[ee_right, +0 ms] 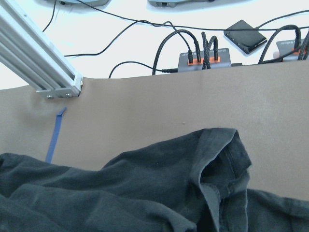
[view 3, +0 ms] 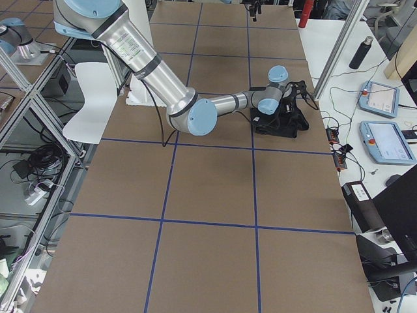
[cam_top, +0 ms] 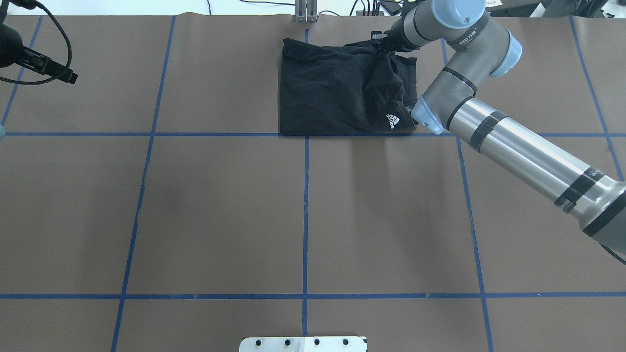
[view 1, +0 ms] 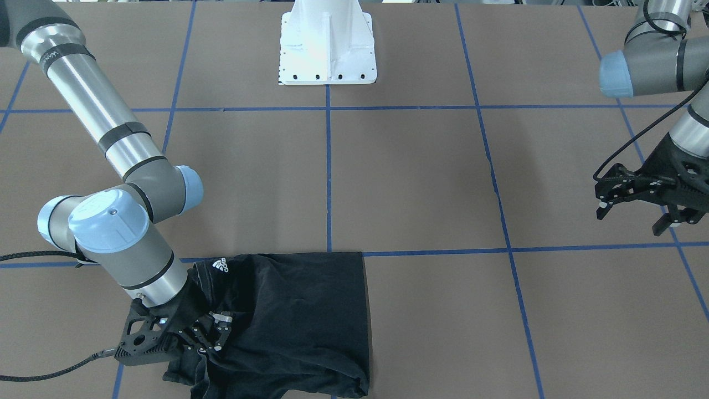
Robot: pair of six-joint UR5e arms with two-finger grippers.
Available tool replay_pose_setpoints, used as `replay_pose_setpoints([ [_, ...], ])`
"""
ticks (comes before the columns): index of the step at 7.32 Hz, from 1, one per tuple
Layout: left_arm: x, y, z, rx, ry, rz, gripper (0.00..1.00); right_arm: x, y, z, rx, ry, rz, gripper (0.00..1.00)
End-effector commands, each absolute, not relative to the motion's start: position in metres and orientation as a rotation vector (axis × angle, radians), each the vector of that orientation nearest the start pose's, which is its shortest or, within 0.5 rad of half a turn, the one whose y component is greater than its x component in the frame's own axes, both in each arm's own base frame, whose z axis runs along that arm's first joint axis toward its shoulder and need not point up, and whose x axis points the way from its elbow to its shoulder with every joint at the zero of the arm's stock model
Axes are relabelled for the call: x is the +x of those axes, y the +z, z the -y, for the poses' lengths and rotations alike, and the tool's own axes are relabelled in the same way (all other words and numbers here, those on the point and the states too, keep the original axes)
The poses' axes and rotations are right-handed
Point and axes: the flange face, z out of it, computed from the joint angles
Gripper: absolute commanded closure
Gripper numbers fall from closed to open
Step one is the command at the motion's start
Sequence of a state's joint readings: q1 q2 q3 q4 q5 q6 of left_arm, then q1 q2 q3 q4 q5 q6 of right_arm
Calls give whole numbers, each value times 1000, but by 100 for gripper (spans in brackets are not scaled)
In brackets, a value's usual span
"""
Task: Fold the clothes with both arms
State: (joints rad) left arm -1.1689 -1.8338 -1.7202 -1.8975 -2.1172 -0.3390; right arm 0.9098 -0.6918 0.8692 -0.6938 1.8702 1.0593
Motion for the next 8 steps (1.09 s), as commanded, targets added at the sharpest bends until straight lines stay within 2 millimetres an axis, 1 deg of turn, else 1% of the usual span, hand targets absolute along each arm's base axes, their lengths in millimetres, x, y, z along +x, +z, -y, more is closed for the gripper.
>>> replay_pose_setpoints([
  [1,157,409,577,487,262,-750,0,-447,323,759,532,218,873,100],
  [2,157,409,577,485,260,-750,0,-445,330,765,553,198,835,100],
  [3,157,408,577,487,261,-750,0,-444,336,767,564,188,810,88],
  [4,157,409,576,485,260,-750,0,-448,343,767,575,198,784,22],
  [5,157,409,576,485,260,-750,0,-450,339,769,576,207,780,1],
  [6,157,410,577,483,260,-749,0,-451,331,775,541,205,779,0],
  [7,157,410,577,478,260,-749,0,-437,314,789,430,181,779,0],
  [8,156,410,577,479,259,-748,0,-412,306,800,347,112,810,0],
])
